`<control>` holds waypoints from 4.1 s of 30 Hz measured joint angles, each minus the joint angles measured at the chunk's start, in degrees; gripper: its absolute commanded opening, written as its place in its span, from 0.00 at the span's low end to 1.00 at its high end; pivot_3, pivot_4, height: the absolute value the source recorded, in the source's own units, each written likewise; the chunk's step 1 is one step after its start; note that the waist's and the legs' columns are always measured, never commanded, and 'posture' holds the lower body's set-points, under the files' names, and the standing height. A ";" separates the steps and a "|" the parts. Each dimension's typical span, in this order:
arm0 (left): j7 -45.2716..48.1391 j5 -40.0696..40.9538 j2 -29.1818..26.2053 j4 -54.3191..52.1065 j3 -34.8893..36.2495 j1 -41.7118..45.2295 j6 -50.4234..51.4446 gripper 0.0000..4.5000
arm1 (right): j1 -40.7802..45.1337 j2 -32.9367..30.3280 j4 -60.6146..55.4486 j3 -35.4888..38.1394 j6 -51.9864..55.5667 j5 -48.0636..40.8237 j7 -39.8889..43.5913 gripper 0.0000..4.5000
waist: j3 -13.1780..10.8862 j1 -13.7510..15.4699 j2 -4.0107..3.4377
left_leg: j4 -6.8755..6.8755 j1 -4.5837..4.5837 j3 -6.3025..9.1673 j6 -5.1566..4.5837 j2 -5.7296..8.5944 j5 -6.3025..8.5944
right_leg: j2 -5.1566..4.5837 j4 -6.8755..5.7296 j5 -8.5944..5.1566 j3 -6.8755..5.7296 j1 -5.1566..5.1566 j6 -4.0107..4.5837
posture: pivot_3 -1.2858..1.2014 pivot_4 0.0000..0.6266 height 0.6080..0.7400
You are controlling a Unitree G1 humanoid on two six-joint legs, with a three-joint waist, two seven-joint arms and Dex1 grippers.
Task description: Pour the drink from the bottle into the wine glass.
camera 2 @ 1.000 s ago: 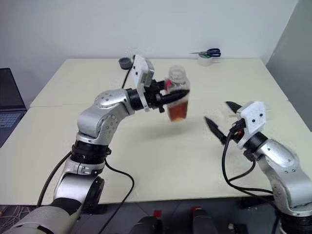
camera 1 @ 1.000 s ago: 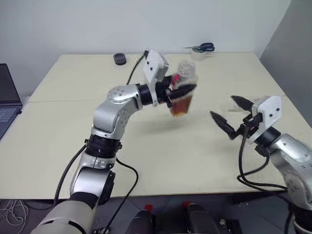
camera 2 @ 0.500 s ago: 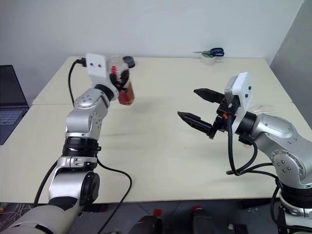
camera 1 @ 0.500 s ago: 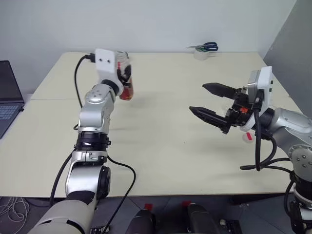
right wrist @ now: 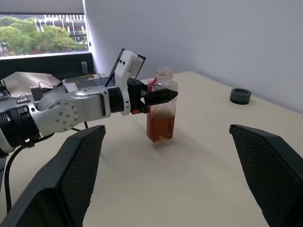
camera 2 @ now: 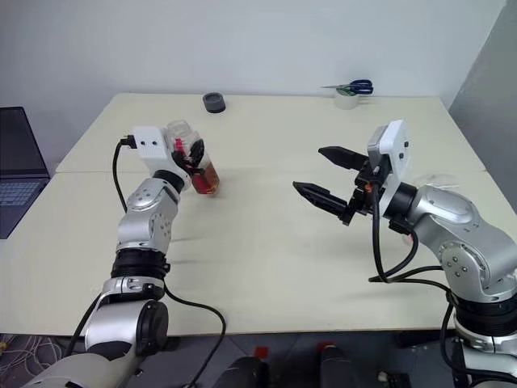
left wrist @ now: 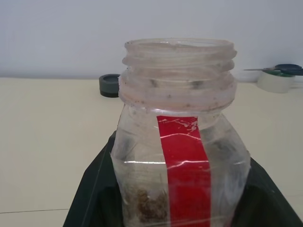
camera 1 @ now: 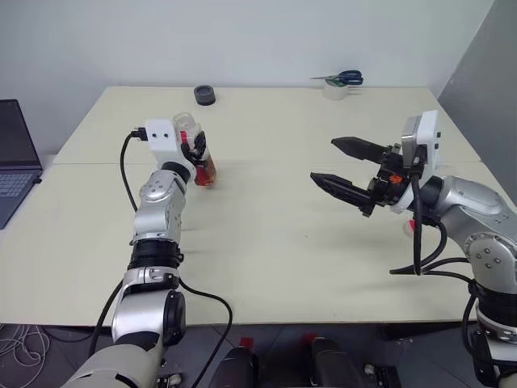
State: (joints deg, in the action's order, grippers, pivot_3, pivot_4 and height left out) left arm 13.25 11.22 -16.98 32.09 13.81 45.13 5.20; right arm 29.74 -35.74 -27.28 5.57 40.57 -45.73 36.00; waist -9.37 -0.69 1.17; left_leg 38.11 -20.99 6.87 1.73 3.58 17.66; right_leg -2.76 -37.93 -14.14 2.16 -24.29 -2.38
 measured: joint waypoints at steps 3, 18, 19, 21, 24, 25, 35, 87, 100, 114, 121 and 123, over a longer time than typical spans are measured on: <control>0.73 -0.07 0.09 1.81 -0.06 -0.12 -1.62 0.42 | 0.00 0.43 -0.19 0.01 0.06 -0.01 -0.92 1.00 | 0.00 0.00 0.00 | 0.00 0.00 0.00 0.00 0.00 0.00 | -0.01 0.00 0.00 0.00 0.00 0.00 | 0.52 0.24 1.00; 1.31 -1.02 1.23 4.29 -1.06 -0.92 -5.44 0.67 | 0.18 1.72 -3.08 0.01 1.80 -0.49 -6.14 1.00 | 0.02 0.03 0.02 | 0.00 0.01 0.00 0.00 0.01 0.00 | -0.01 -0.03 0.00 0.00 0.00 0.00 | 0.52 0.24 1.00; 1.35 -0.93 1.46 4.29 -1.06 -1.06 -5.48 0.75 | 0.20 1.75 -3.13 0.01 1.98 -0.52 -6.23 1.00 | 0.02 0.03 0.02 | 0.00 0.01 0.00 0.00 0.01 0.00 | -0.01 -0.03 0.00 0.00 0.00 0.00 | 0.52 0.24 1.00; 1.35 -0.91 1.58 4.28 -1.08 -1.21 -5.52 0.89 | 0.26 1.76 -3.30 0.01 2.38 -0.55 -6.36 1.00 | 0.02 0.02 0.02 | 0.00 0.02 -0.01 0.00 0.01 0.00 | -0.01 -0.03 0.00 0.00 -0.01 0.00 | 0.52 0.24 1.00; 1.13 -0.95 1.58 4.16 -1.07 -1.79 -5.51 1.00 | 0.36 1.77 -3.43 0.01 2.57 -0.59 -6.42 1.00 | 0.03 0.02 0.03 | 0.00 0.04 -0.02 0.00 0.01 0.00 | -0.01 -0.04 0.00 0.01 0.00 0.00 | 0.52 0.24 1.00; 1.06 -0.98 1.59 4.11 -1.08 -2.24 -5.43 1.00 | 0.40 1.77 -3.45 0.01 2.59 -0.59 -6.43 1.00 | 0.03 0.02 0.03 | 0.00 0.04 -0.03 0.00 0.01 0.00 | -0.01 -0.04 0.00 0.01 0.00 0.00 | 0.52 0.24 1.00; -1.24 -0.99 4.54 -4.91 -2.25 -10.55 -1.22 1.00 | 0.08 1.75 -4.33 0.02 2.75 -0.62 -6.78 1.00 | 0.03 0.05 0.04 | 0.00 0.04 -0.02 0.00 0.00 0.00 | -0.01 -0.04 0.00 0.02 0.00 0.00 | 0.52 0.24 1.00; 22.75 22.68 -12.46 -62.92 -13.40 -29.00 37.87 1.00 | 10.75 38.64 43.75 35.00 -15.48 -8.81 -58.03 1.00 | 0.16 -1.49 -0.31 | -0.11 0.27 -0.23 -0.05 -0.23 0.02 | 0.54 -0.15 0.04 0.24 0.10 0.09 | 0.52 0.24 1.00; 20.41 24.85 -15.60 -65.73 -9.91 -31.05 39.73 1.00 | 14.70 37.98 52.57 35.31 -29.01 -7.32 -56.74 1.00 | 0.21 -1.41 -0.32 | -0.09 0.34 -0.22 -0.05 -0.22 0.02 | 0.55 -0.14 0.05 0.24 0.20 0.10 | 0.52 0.24 1.00; 19.89 28.88 -19.65 -68.66 -7.79 -31.35 42.42 1.00 | 23.87 29.68 75.80 36.35 -33.28 -6.71 -46.95 0.96 | 0.27 -2.15 -0.23 | -0.17 0.97 -0.41 -0.37 -0.31 0.19 | 0.64 -0.01 0.09 0.29 0.78 0.17 | 0.52 0.24 1.00; 19.71 29.29 -20.51 -69.75 -6.96 -32.92 42.93 1.00 | 26.24 28.55 83.91 37.60 -38.71 -5.03 -45.92 0.45 | 0.27 -2.31 -0.23 | -0.20 1.11 -0.40 -0.41 -0.31 0.22 | 0.65 0.05 0.08 0.32 0.93 0.17 | 0.52 0.24 1.00; 19.28 29.30 -20.47 -69.83 -6.98 -32.97 42.98 1.00 | 26.36 28.56 84.27 37.62 -38.96 -5.00 -45.54 0.28 | 0.26 -2.32 -0.25 | -0.21 1.12 -0.38 -0.41 -0.32 0.22 | 0.65 0.05 0.08 0.33 0.93 0.17 | 0.52 0.24 1.00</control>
State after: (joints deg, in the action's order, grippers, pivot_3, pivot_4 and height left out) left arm 32.53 40.52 -37.46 -37.74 6.84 12.16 48.19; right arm 56.10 -7.18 56.99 43.20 1.60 -50.73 -9.54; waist -9.11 -3.01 0.92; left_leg 37.90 -19.87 6.49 1.32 3.26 17.88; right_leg -2.11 -37.89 -14.05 2.49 -23.35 -2.21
